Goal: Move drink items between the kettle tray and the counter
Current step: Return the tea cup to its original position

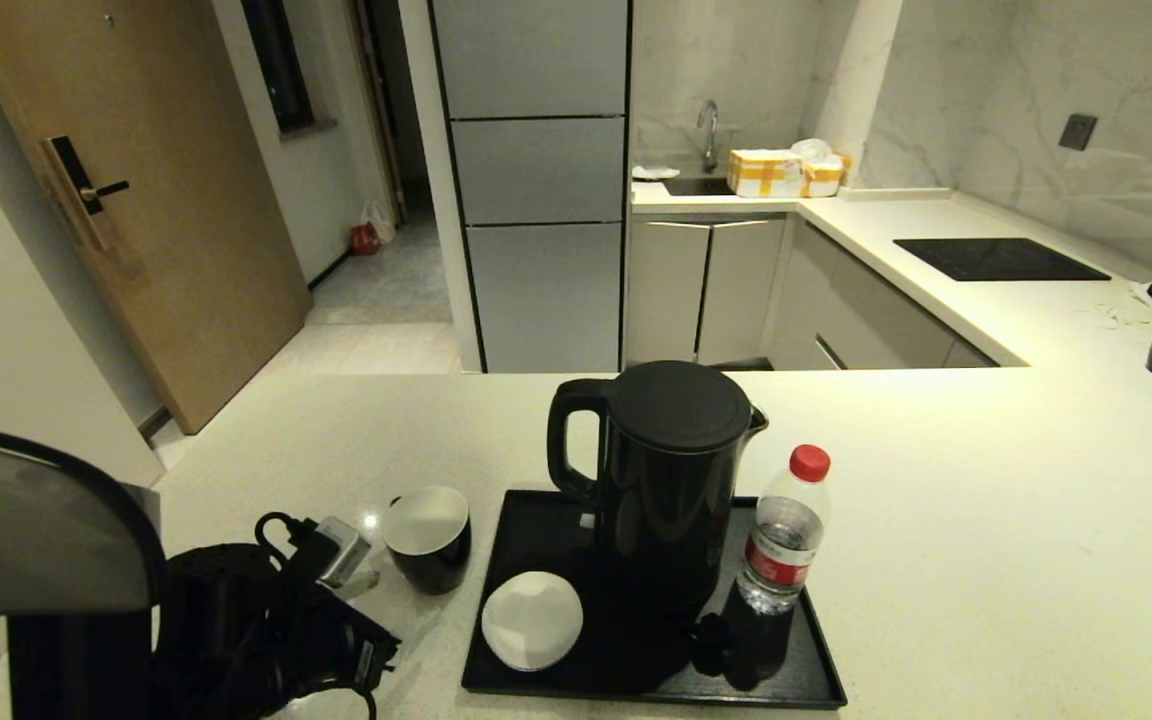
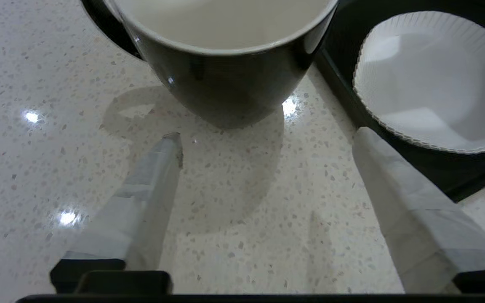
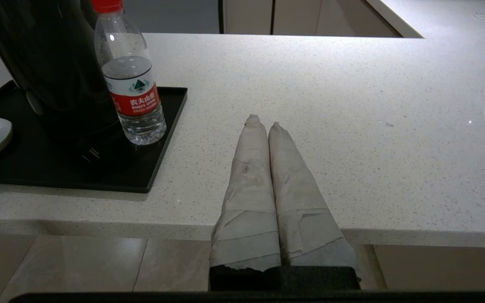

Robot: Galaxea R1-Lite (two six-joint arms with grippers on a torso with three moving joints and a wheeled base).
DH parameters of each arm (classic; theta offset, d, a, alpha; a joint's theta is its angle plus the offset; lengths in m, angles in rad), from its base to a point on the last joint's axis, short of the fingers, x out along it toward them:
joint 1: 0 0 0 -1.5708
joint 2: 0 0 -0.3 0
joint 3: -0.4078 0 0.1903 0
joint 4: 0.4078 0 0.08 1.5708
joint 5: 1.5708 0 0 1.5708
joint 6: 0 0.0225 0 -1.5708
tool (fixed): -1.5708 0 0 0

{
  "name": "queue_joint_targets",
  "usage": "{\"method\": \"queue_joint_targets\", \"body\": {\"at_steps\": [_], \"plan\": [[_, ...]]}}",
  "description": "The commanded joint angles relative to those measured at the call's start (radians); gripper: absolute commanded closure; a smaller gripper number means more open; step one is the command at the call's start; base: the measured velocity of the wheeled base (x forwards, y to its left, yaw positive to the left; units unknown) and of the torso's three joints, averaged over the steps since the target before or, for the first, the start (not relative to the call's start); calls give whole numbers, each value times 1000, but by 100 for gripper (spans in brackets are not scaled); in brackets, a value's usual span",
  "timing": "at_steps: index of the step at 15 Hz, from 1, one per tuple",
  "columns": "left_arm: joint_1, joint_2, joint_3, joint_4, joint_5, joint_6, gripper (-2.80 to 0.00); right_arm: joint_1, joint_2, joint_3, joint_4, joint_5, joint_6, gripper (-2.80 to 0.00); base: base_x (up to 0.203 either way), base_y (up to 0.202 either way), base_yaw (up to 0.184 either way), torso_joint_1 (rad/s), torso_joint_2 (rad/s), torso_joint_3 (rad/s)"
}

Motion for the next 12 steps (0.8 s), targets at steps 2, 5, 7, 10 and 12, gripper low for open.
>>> {"method": "queue_joint_targets", "body": {"at_steps": [2,5,7,10,12], "plan": [[-3,25,-21,-9,-1,1,-280,0,2,-1,0,0,-1,0,0,0,0,0,0,0],[-3,30,-46,-9,-1,1,-280,-1,2,-1,0,0,-1,0,0,0,0,0,0,0],[-3,38,-103,-9,-1,1,-280,0,2,1,0,0,-1,0,0,0,0,0,0,0],[-5,56,-161,-9,0,8,-280,-1,2,-1,0,0,-1,0,0,0,0,0,0,0],[-5,72,-182,-9,10,12,-280,0,2,-1,0,0,-1,0,0,0,0,0,0,0]]}}
